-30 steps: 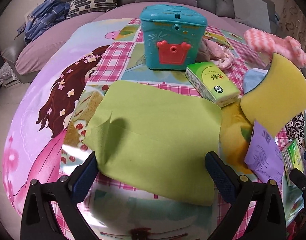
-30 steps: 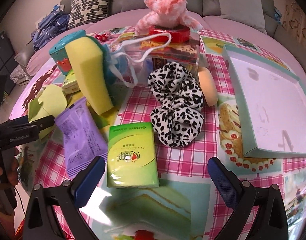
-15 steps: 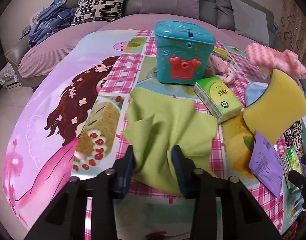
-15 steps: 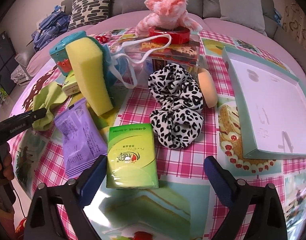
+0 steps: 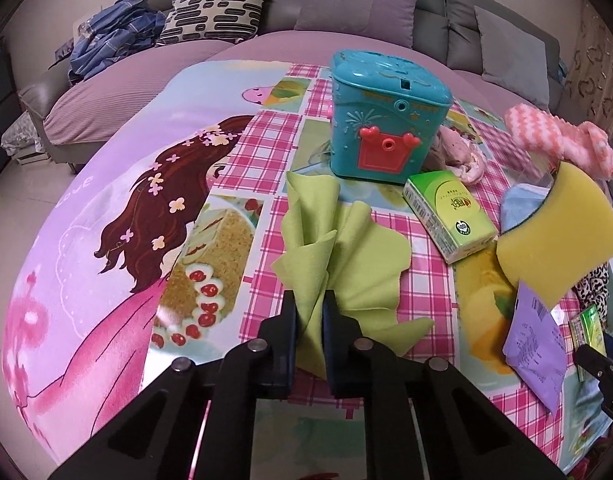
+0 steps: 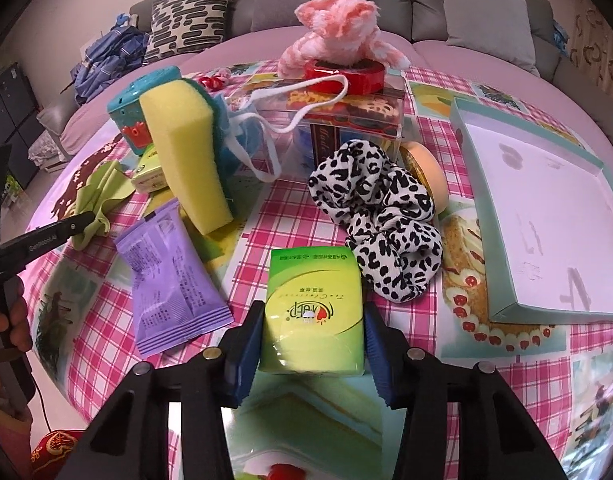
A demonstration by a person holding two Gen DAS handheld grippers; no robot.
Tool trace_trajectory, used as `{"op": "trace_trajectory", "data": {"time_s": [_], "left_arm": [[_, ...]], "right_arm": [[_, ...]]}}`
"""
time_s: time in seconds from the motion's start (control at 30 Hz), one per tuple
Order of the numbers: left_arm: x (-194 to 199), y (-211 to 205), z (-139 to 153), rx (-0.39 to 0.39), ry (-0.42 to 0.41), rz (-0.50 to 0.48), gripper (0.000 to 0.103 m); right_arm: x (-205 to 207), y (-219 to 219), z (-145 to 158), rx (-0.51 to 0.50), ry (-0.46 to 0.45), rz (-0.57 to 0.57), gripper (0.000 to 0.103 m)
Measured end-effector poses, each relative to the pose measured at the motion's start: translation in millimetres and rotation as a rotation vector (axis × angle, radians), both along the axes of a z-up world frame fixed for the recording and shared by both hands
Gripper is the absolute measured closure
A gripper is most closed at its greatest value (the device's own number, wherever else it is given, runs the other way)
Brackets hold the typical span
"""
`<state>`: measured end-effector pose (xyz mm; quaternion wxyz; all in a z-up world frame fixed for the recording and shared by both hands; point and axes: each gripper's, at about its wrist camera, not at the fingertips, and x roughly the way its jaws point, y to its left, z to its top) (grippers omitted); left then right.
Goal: Organize soft objects
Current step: 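Carry the cloth and tissue pack over the light-blue tray with both tools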
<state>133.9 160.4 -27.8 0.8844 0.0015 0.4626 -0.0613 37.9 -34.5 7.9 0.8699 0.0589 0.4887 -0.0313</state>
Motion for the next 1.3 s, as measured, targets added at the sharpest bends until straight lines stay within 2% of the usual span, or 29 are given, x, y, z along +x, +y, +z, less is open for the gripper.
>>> {"op": "trace_trajectory", "data": {"time_s": [0.3, 0.53, 0.67, 0.87, 0.97, 1.17, 1.3], "left_arm": [[-8.7, -3.5, 13.8, 0.010, -0.023, 0.034, 0.095], [-24.1, -13.8, 62.8, 0.003, -0.128, 0.044, 0.095], [-34.6, -27.0, 98.4, 0.002, -0.203, 0.019, 0.095], [-52.0, -67.9, 153.5, -0.028, -0.343, -0.086, 0.095], [-57.4, -96.6, 171.8, -0.045, -0.382, -0.160, 0.095], [-57.3, -166.9, 179.4, -0.079, -0.379, -0.324, 0.095], [-59.8, -215.5, 172.6, -0.103, -0.354, -0.418, 0.095]], "right_arm": [[-10.0, -9.2, 19.8, 0.048, -0.052, 0.013, 0.053], [-20.0, -18.0, 47.0, 0.096, -0.112, -0.003, 0.053], [-21.7, -29.0, 72.6, 0.074, -0.173, -0.026, 0.053], [-17.1, -65.8, 99.2, 0.014, -0.237, -0.135, 0.053], [-13.1, -90.9, 103.5, 0.016, -0.243, -0.200, 0.053], [-9.0, -144.0, 104.0, -0.002, -0.237, -0.321, 0.053], [-10.0, -179.9, 102.8, -0.023, -0.229, -0.410, 0.053]]}}
